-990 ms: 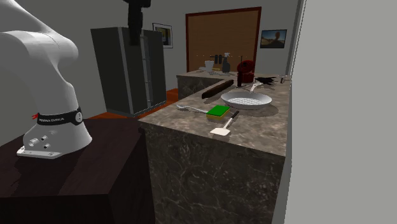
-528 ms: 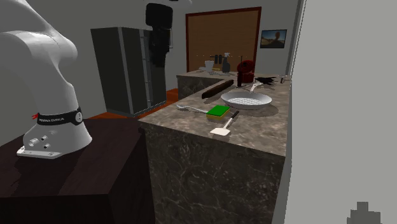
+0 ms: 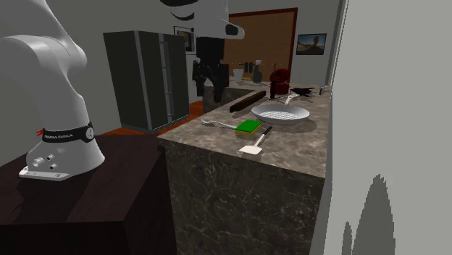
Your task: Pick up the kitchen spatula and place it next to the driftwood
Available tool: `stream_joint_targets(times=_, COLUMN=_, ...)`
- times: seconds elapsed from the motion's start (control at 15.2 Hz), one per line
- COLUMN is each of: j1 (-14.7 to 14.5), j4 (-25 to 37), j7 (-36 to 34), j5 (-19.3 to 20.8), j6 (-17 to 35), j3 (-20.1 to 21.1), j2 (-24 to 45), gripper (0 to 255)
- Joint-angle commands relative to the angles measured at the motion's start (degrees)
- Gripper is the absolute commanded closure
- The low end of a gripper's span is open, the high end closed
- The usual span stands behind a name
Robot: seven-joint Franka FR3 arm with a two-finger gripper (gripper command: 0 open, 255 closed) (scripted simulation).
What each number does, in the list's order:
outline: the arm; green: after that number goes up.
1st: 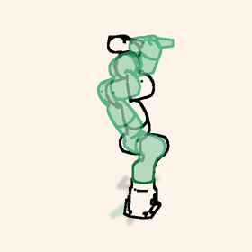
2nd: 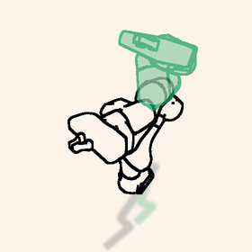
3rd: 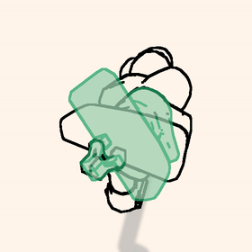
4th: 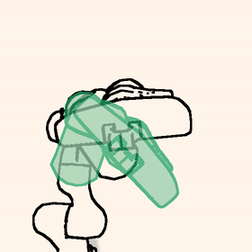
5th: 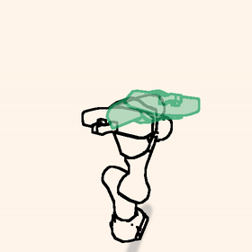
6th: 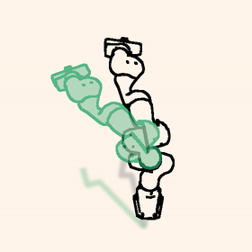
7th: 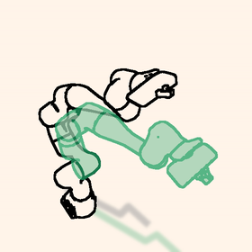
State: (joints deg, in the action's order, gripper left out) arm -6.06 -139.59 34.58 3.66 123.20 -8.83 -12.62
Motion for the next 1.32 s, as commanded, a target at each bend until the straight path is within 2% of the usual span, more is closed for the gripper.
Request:
stream_joint_targets(times=0.0, j1=-0.85, j4=2.24, j7=3.14, j5=-1.13, j6=3.55, j3=-0.27, j2=4.98, gripper=0)
stream_joint_targets(times=0.46, j1=-2.29, j4=10.40, j7=14.12, j5=-6.05, j6=12.38, j3=0.73, j2=19.76, gripper=0)
stream_joint_targets(times=0.99, j1=-1.91, j4=22.98, j7=24.87, j5=-10.22, j6=18.07, j3=4.94, j2=35.57, gripper=0)
stream_joint_targets(times=1.25, j1=-1.76, j4=24.15, j7=25.74, j5=-10.63, j6=20.06, j3=5.55, j2=38.54, gripper=0)
